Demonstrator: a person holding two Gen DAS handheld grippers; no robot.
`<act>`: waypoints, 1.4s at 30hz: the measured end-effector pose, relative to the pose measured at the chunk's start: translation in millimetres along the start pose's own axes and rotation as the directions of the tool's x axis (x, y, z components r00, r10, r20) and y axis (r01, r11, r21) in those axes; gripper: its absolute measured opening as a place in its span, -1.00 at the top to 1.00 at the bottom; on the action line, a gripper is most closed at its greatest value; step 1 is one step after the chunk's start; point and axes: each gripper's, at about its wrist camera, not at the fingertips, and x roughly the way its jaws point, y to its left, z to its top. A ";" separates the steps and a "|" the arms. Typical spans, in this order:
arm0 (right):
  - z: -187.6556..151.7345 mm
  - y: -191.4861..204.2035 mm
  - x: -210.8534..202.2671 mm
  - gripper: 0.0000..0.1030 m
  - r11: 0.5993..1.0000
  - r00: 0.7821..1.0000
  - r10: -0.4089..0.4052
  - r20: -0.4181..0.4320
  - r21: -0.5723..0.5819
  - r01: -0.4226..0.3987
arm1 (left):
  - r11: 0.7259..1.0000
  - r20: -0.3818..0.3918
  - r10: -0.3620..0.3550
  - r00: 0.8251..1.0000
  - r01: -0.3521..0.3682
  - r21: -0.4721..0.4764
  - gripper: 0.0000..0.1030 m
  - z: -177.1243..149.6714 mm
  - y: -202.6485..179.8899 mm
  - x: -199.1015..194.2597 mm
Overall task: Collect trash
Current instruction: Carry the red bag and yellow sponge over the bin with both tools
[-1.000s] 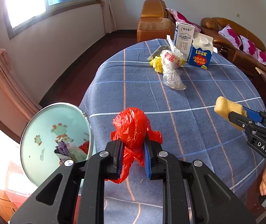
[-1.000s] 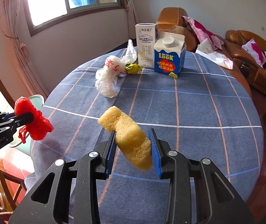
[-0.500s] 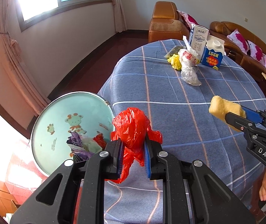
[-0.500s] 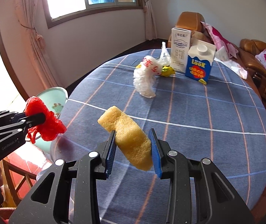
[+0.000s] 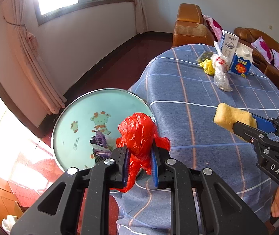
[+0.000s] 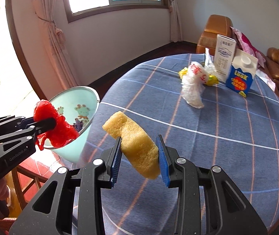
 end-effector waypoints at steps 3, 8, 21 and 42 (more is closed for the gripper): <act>3.0 9.2 4.2 0.31 1.000 1.000 0.010 -0.006 -0.012 -0.010 | 1.000 -0.001 0.009 1.000 -0.009 -0.019 0.65 -1.1 10.3 0.9; 10.6 26.9 11.1 0.31 0.999 1.000 0.026 -0.008 -0.042 -0.026 | 0.998 0.005 0.030 1.000 -0.030 -0.056 0.65 -2.9 32.4 0.7; 31.7 74.1 39.1 0.31 0.993 0.998 0.053 -0.022 -0.107 -0.055 | 0.988 -0.009 0.084 0.996 -0.084 -0.133 0.65 -3.8 83.2 10.7; 59.1 112.6 82.8 0.30 0.988 0.997 0.058 -0.051 -0.139 -0.064 | 0.981 -0.046 0.095 0.994 -0.101 -0.163 0.65 -1.2 108.3 37.7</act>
